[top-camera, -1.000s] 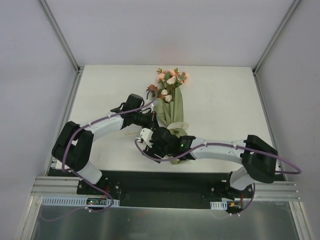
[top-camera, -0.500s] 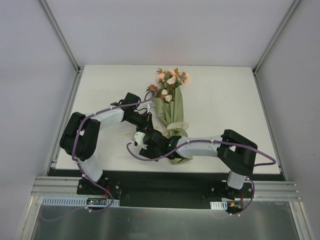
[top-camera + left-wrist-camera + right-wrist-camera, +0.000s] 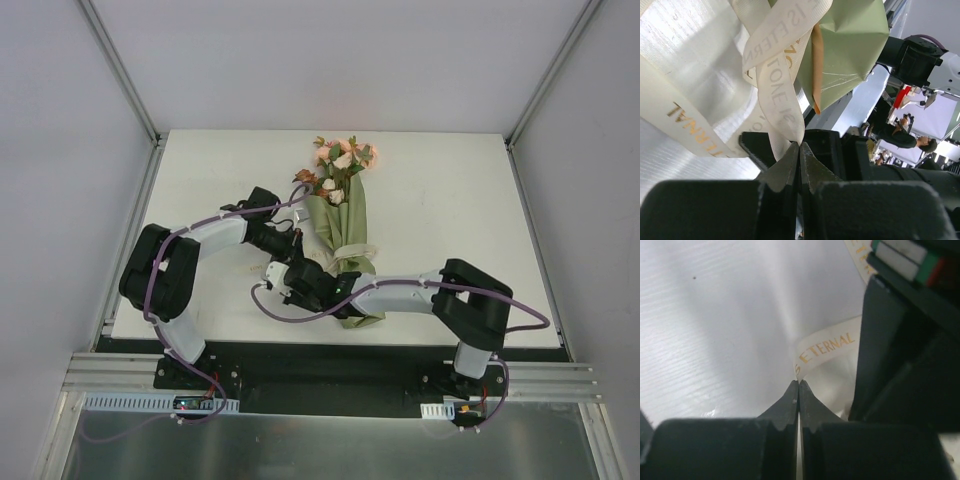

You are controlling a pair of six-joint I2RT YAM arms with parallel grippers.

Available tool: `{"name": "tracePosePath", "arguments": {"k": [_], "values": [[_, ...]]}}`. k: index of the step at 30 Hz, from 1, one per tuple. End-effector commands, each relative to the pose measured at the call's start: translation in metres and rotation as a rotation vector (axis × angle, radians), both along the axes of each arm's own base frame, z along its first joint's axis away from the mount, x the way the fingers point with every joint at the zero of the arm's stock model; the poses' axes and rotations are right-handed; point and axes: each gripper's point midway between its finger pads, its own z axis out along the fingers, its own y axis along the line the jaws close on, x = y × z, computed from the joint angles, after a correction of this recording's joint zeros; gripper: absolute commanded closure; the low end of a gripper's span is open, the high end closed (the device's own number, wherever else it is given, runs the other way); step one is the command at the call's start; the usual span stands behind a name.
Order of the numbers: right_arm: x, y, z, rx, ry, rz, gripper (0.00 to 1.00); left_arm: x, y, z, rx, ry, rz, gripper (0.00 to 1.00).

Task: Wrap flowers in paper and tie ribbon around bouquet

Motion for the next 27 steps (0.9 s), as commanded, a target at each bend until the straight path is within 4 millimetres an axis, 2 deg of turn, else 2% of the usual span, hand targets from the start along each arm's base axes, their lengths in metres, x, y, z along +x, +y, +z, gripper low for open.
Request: {"name": "tracePosePath", "arguments": {"k": [1, 3, 5, 8, 10, 14, 15, 17, 18, 19, 21, 22, 24, 25, 27], "values": [[-0.012, 0.008, 0.066, 0.199, -0.003, 0.011, 1.0, -0.002, -0.002, 0.021, -0.054, -0.061, -0.033, 1.0], [-0.024, 0.007, 0.079, 0.25, 0.047, 0.028, 1.0, -0.001, -0.002, 0.02, -0.048, -0.055, -0.025, 1.0], [-0.043, -0.004, 0.093, 0.309, 0.132, 0.024, 1.0, 0.002, -0.001, 0.02, -0.031, -0.069, -0.011, 1.0], [-0.051, -0.02, 0.107, 0.428, 0.242, -0.059, 0.99, 0.005, -0.003, 0.026, -0.033, -0.095, 0.006, 1.0], [-0.049, -0.029, 0.109, 0.467, 0.3, -0.13, 1.0, 0.009, -0.003, 0.026, -0.018, -0.104, 0.029, 1.0], [-0.023, -0.071, 0.115, 0.525, 0.332, -0.362, 1.0, 0.018, -0.007, 0.028, -0.016, -0.116, 0.072, 1.0], [-0.023, -0.081, 0.123, 0.57, 0.347, -0.404, 1.0, 0.022, -0.009, 0.028, -0.016, -0.119, 0.087, 1.0], [-0.01, -0.102, 0.126, 0.589, 0.325, -0.501, 1.0, 0.026, -0.01, 0.025, -0.002, -0.12, 0.104, 1.0], [-0.009, -0.111, 0.136, 0.626, 0.315, -0.536, 1.0, 0.03, -0.012, 0.024, -0.002, -0.118, 0.118, 1.0], [-0.002, -0.13, 0.132, 0.598, 0.28, -0.624, 0.99, 0.031, -0.013, 0.023, 0.0, -0.116, 0.124, 1.0], [0.005, -0.149, 0.134, 0.591, 0.235, -0.716, 1.0, 0.036, -0.015, 0.021, 0.011, -0.114, 0.143, 1.0], [0.012, -0.175, 0.13, 0.554, 0.176, -0.861, 0.99, 0.038, -0.016, 0.02, 0.013, -0.118, 0.15, 1.0], [0.018, -0.206, 0.125, 0.496, 0.103, -1.026, 1.0, 0.041, -0.018, 0.018, 0.027, -0.114, 0.166, 1.0], [0.019, -0.242, 0.117, 0.402, 0.026, -1.211, 1.0, 0.043, -0.019, 0.017, 0.028, -0.118, 0.171, 1.0], [0.013, -0.275, 0.109, 0.322, -0.036, -1.415, 1.0, 0.044, -0.022, 0.015, 0.034, -0.11, 0.18, 1.0]]}}
